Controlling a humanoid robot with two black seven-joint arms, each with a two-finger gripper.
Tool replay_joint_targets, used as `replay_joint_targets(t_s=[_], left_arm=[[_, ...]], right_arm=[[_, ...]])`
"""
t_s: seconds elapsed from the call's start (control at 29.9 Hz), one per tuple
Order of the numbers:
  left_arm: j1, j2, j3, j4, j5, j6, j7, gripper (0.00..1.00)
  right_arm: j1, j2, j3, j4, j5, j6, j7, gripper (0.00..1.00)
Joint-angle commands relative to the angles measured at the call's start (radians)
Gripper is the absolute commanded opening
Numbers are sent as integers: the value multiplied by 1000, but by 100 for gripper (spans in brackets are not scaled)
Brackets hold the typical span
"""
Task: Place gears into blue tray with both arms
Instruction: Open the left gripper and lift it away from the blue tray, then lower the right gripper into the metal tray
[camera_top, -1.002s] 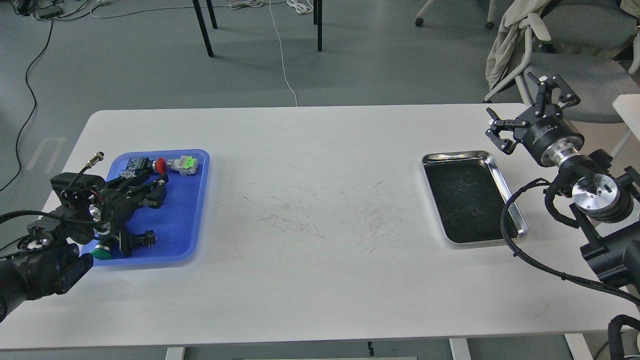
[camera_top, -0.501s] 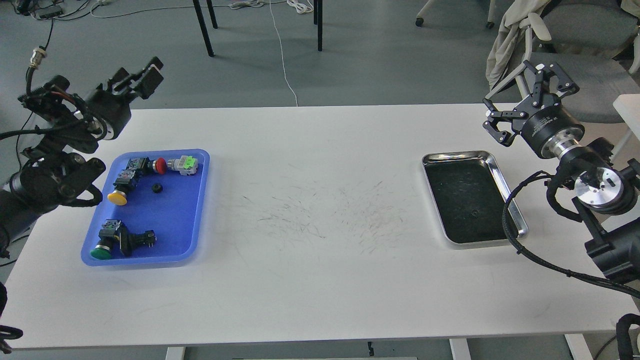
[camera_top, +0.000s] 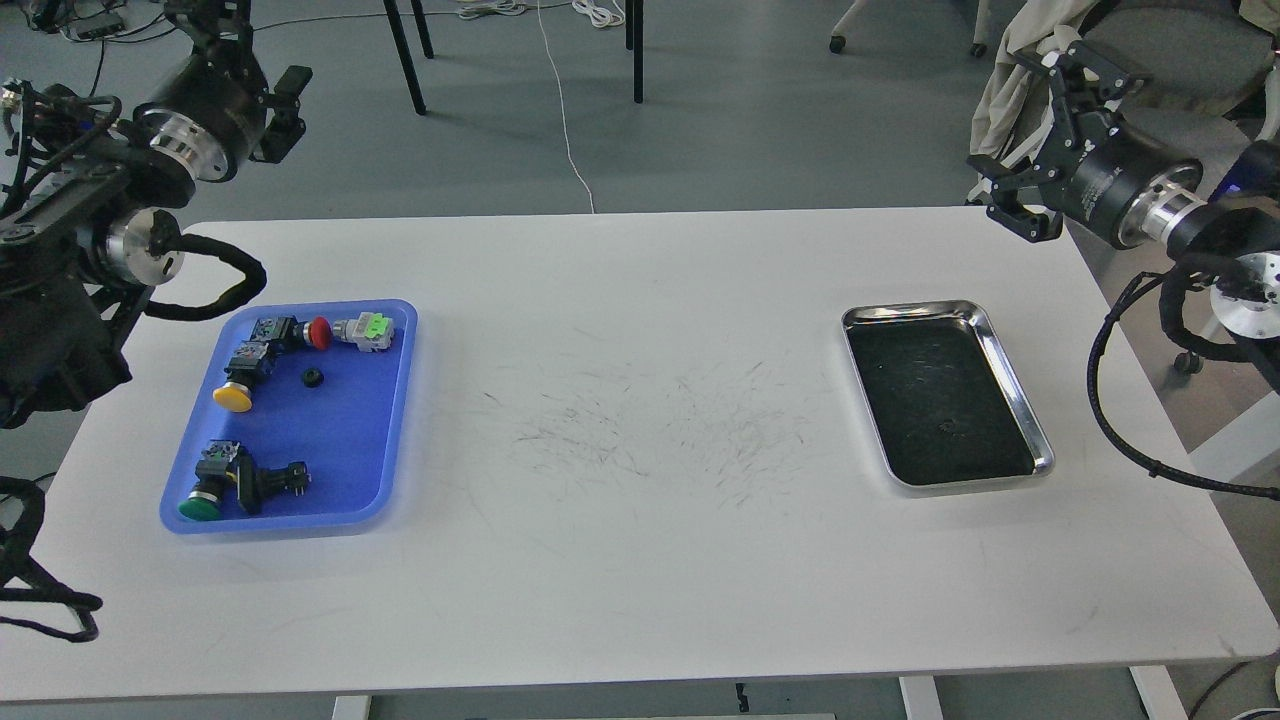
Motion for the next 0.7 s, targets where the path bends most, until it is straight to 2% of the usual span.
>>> replay_joint_targets(t_s=[0.0,0.07,0.1,0.2,0.4,0.5,0.67], left_arm=[[73,-12,-113,-1,-8,-104,70,97],[104,-35,-162,-1,-11,-146,93,98],[116,-40,-177,-1,-13,-147,91,98],[156,-55,-225,-1,-16,-147,65,98],[163,-50,-226,-1,-16,-147,36,98],[161,-46,-223,-2,-14,-147,18,98],[161,-38,-222,-2,-14,-147,18,98]], right_arm=[[157,-113,-281,150,-201,-6,-23,97],[232,-182,-412,236,-295,-6,-31,97],[268,-216,-472,273,-339,-6,-51,98],[395,-284,-672,364,-561,4,-143,99],[475,-269,-857,375,-630,5,-164,99],[461,-204,-885,352,-662,4,-164,99],[440,-134,-963,289,-728,4,-163,98]])
